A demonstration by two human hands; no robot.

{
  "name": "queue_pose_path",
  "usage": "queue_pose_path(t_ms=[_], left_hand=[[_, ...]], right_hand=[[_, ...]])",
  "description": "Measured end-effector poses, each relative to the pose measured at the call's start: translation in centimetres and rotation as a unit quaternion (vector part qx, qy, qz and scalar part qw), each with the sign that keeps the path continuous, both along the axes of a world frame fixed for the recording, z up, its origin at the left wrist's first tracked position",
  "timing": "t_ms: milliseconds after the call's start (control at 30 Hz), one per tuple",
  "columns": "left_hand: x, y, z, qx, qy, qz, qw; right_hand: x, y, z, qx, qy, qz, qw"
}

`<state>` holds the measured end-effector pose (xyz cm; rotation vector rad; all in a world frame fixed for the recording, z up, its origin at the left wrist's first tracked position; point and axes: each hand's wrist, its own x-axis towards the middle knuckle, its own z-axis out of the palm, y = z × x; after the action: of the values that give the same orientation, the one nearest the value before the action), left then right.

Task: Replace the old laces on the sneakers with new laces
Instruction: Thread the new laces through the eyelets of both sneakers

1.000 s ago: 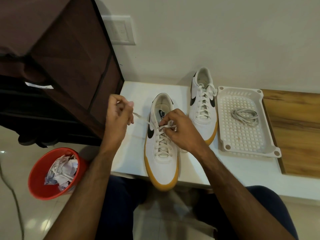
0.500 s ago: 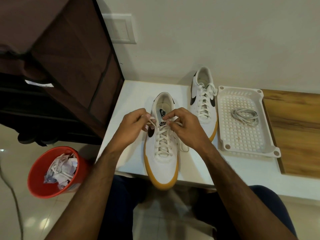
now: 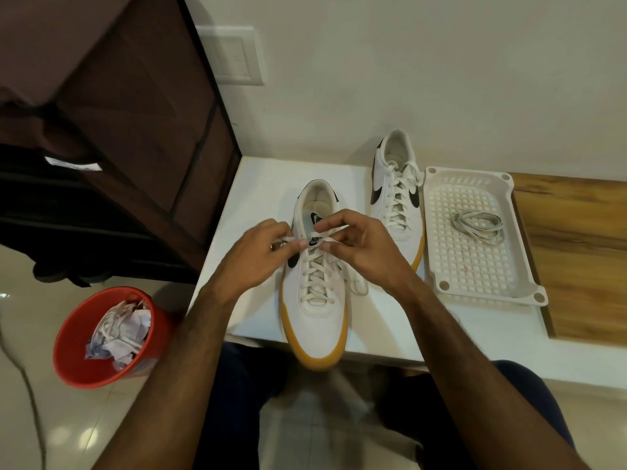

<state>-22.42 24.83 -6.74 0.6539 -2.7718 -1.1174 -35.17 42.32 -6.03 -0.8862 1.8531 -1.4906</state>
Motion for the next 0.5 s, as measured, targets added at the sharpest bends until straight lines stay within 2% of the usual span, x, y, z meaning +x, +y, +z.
queue_pose_path(t_ms=[67,167,233,300,367,500], left_hand=[[0.0,0.3,0.2,0.033,-0.032,-0.031,0.998],[0.2,0.2,0.1,0.060,-0.004,-0.042,0.997],[0.4,-0.1,0.0,0.095,0.017,-0.012,0.995],[0.5,-0.3,0.2,0.171,0.038,0.036,0.984],[0.6,-0.2,0.9,0.235,0.086,0.073,0.965],[0.4,0.2,1.8,0.252,0.219,0.146,0.931]], right_hand=[[0.2,0.0,0.2,-0.017,-0.020,0.001,1.000],[0.3,-0.1,0.2,-0.024,-0.023,0.005,0.999],[0.3,-0.2,-0.1,-0.014,-0.013,0.011,1.000],[0.2,-0.1,-0.3,0.004,0.014,0.015,1.000],[0.2,0.0,-0.3,0.010,0.032,0.021,0.999],[0.5,-0.2,-0.4,0.014,0.054,0.032,0.998]])
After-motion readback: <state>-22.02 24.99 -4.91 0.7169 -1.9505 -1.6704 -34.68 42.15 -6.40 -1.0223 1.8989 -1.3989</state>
